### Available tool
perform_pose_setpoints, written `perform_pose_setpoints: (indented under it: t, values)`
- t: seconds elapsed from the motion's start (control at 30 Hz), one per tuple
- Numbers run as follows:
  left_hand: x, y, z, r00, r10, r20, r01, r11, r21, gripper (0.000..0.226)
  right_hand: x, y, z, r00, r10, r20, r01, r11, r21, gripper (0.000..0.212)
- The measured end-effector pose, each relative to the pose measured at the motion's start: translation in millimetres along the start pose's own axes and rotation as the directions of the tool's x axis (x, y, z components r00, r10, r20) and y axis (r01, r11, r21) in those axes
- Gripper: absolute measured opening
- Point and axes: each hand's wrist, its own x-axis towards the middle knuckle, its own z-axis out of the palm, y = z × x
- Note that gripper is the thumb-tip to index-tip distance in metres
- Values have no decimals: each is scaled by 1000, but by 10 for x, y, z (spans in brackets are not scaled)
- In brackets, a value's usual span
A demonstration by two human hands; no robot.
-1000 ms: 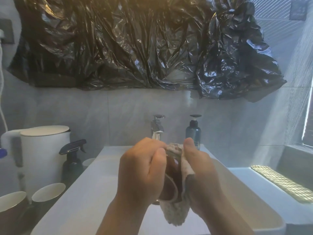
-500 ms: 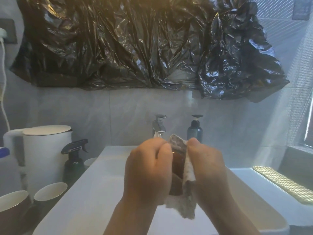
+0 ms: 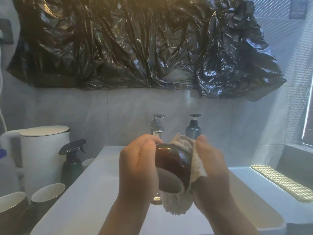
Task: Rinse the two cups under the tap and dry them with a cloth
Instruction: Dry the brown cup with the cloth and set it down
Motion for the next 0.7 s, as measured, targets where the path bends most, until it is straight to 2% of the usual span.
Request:
perform_pose_setpoints:
  t: [0.07,0.13,0.23,0.3,0.33,0.4,0.5,0.6,0.63,0.7]
  values:
    - [-1,-38,-60,993,113,40,-116,991,65,32,-8,-26,40,1000,-11,3,11,999,-42,61]
    - [-16,-40,-76,984,177,2,-175,976,130,29,-51,13,76,994,-104,-29,101,991,-93,56]
    - [-36,-22,-35,969,242,-47,-224,942,250,28,-114,139,146,967,-252,-25,231,918,-322,45]
    - [-47,-37,-15,959,284,-12,-267,915,302,31,-111,146,129,967,-253,-38,224,909,-352,44]
    - [-48,-46,-10,960,282,1,-270,917,293,32,-85,115,107,977,-207,-51,180,929,-323,48]
    - [-45,-61,-14,979,204,-10,-197,958,210,32,-16,60,67,995,-63,-72,46,974,-220,61]
    - [-57,-63,16,997,6,-75,-2,998,59,32,48,129,42,994,109,-13,-108,993,56,64]
    - [-59,-21,87,978,-84,-189,83,996,-14,26,6,179,73,990,99,102,-115,979,165,83]
    - [-49,-7,104,971,-111,-212,100,993,-62,27,1,172,70,991,85,106,-101,983,153,81]
    - [-23,-26,100,977,-134,-167,111,984,-138,30,30,170,18,998,30,57,-35,995,92,59]
